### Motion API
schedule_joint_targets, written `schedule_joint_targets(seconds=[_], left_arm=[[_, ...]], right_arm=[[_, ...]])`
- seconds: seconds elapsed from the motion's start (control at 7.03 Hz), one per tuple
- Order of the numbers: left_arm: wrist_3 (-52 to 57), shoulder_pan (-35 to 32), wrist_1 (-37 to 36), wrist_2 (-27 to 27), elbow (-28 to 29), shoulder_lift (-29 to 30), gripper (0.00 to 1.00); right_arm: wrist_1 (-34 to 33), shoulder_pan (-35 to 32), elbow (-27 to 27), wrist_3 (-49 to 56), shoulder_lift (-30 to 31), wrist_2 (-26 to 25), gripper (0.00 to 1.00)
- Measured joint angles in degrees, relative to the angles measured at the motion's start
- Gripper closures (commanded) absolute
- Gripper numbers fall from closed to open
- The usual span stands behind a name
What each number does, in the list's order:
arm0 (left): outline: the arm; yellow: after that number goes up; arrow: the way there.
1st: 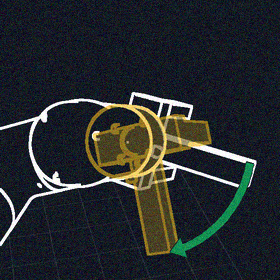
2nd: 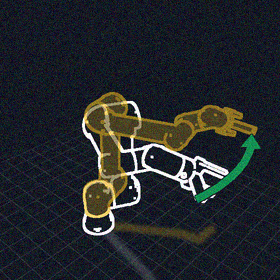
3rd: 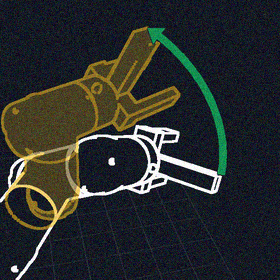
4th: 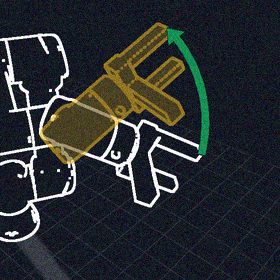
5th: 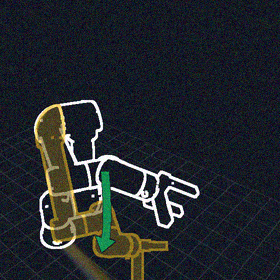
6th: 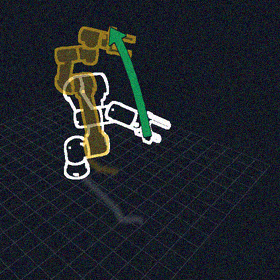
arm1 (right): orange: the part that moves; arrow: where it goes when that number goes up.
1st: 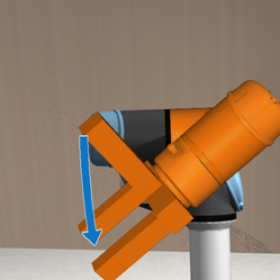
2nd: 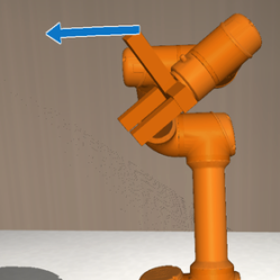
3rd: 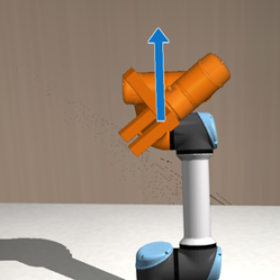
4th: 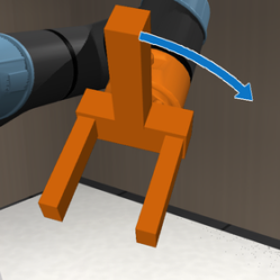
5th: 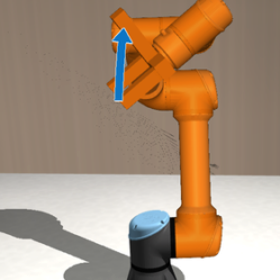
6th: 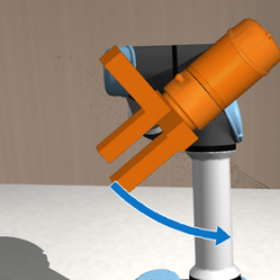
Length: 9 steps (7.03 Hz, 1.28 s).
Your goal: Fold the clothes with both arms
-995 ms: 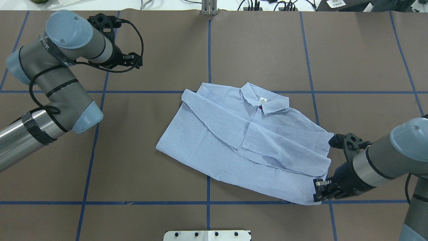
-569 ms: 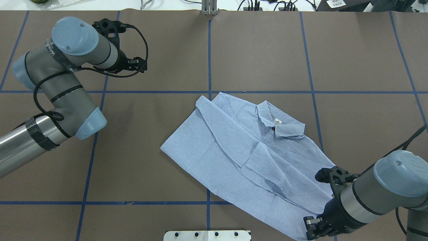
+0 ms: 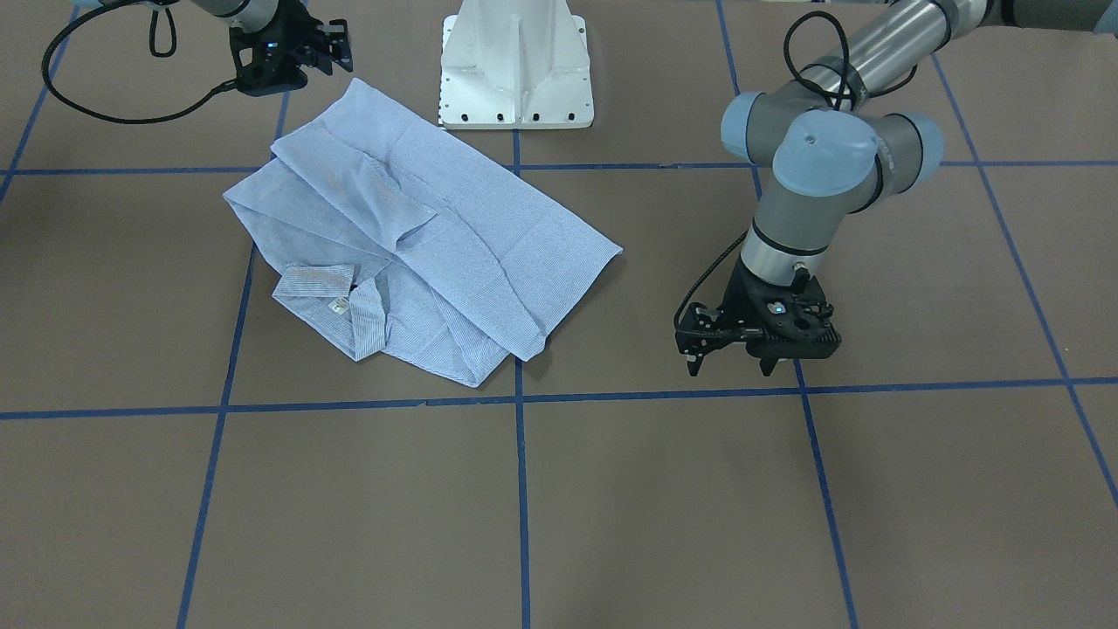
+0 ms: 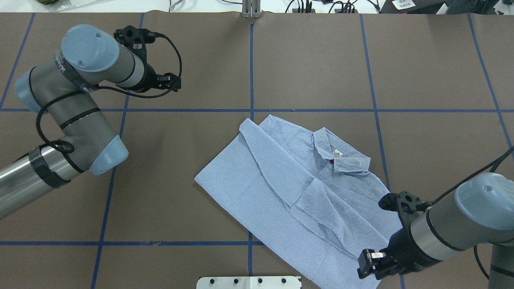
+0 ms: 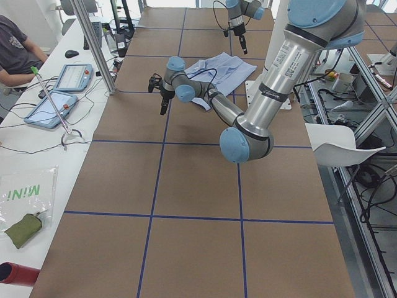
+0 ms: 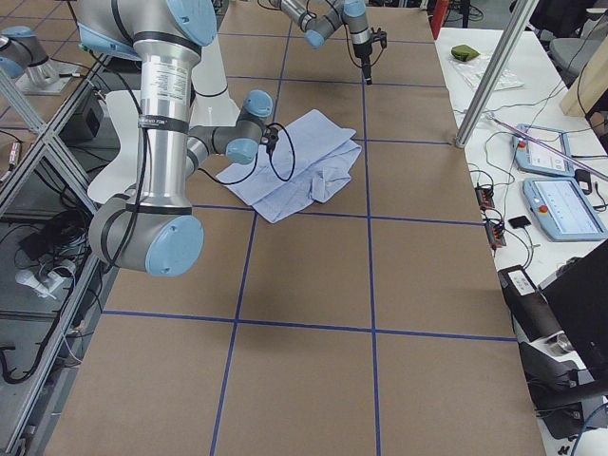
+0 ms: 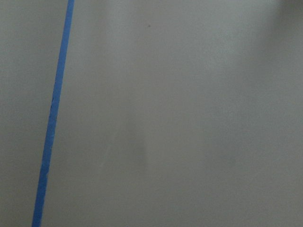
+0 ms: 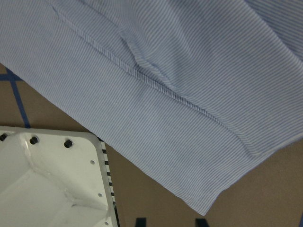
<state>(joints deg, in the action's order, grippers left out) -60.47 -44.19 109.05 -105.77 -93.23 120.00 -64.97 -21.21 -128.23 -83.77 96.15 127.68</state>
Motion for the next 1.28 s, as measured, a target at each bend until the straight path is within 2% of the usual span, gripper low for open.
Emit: schedule_joint_targets(seconds=[0.14, 0.43, 0.85, 1.28], left_arm=[[-1.9, 2.4, -0.2, -0.8, -4.1, -1.8, 0.0], [-13.1, 10.1, -0.3, -2.0, -9.9, -3.8, 0.0], [-27.0, 17.8, -0.2, -1.9, -10.4, -3.8, 0.03], [-29.3, 18.9, -0.2, -1.9, -8.3, -3.7, 0.1]], right_arm=[[0.0, -3.8, 0.1, 0.7, -1.1, 0.1, 0.0], [0.0, -10.9, 0.3, 2.2, -2.8, 0.0, 0.0], [0.0, -18.2, 0.8, 3.5, -4.3, -0.3, 0.0], [-0.1, -19.5, 1.9, 5.0, -6.2, -2.2, 0.0]])
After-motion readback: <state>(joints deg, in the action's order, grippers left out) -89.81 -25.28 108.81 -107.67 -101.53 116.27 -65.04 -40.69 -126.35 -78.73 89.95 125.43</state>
